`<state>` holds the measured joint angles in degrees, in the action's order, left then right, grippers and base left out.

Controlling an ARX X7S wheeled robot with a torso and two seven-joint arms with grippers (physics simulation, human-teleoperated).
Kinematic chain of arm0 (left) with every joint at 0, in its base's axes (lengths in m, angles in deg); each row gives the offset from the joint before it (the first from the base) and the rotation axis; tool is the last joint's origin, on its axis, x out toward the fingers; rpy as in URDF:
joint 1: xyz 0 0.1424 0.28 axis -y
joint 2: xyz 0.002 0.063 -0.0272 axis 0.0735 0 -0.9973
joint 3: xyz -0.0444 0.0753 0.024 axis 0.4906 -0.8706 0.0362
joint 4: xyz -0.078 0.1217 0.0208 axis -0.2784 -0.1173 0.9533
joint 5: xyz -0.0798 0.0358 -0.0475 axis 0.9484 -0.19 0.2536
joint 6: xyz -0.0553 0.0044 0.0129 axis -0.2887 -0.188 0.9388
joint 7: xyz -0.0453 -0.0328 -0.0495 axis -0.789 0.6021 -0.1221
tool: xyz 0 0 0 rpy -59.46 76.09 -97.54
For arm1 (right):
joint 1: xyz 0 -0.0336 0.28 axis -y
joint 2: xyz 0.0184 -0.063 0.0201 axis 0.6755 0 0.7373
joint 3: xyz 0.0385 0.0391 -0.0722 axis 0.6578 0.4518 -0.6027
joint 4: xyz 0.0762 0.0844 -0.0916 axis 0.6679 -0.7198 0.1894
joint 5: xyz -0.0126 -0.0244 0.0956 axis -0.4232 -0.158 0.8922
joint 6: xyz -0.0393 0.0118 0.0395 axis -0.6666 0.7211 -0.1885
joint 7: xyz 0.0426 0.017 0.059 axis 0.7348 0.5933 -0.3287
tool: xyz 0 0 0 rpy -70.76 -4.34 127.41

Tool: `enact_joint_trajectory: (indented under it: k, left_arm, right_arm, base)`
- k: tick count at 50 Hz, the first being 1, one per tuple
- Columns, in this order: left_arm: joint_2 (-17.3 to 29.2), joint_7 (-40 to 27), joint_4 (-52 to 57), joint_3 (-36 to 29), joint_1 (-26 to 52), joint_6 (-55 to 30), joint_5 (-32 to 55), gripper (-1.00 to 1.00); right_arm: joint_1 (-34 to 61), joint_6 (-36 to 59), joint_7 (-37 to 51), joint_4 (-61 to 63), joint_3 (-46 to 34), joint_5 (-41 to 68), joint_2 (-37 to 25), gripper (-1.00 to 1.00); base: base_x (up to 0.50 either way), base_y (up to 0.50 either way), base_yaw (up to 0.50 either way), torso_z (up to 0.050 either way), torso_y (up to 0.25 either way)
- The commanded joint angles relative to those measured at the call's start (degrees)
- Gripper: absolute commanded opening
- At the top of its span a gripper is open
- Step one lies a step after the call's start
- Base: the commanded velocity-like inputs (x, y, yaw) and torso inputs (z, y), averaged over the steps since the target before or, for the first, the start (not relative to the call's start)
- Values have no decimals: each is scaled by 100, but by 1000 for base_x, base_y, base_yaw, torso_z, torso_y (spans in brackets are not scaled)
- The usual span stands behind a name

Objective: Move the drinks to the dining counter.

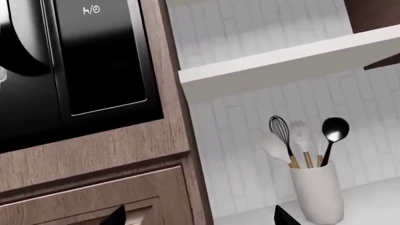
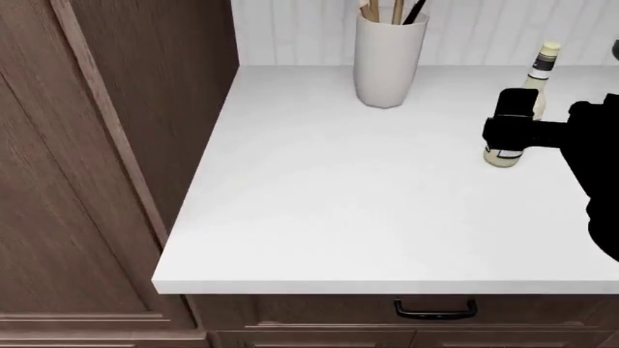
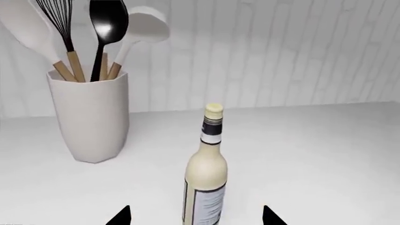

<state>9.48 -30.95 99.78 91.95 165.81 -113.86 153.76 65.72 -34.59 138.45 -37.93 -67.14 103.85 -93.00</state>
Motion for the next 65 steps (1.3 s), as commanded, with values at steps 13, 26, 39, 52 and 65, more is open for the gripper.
enact_joint_trajectory:
  k: [13, 26, 39, 52, 65]
  left_arm:
    - [-244, 0, 0, 1012, -1194, -452, -71, 100]
    - [-358, 0, 0, 1243, -1632, -680, -196, 100]
    - [-449, -1, 0, 897, -1628, -773, -468, 100]
    - [-680, -1, 0, 912, -2054, -1040, -785, 100]
    - [-682, -1, 0, -66, -1568, -890, -1170, 100]
  right_arm:
    - [-647, -252, -518, -1109, -151, -73, 716, 100]
    - [-1029, -252, -936, -2277, -284, -49, 1257, 100]
    - [-1252, -344, -1386, -3128, -258, -39, 1663, 100]
    - [-1409, -202, -1969, -4488, -261, 72, 2245, 100]
    - [-1990, -77, -2586, -6204, -277, 390, 2897, 100]
  base:
    - [0, 0, 0, 0, 0]
    - [0, 0, 0, 0, 0]
    - [0, 0, 0, 0, 0]
    - [0, 0, 0, 0, 0]
    - [0, 0, 0, 0, 0]
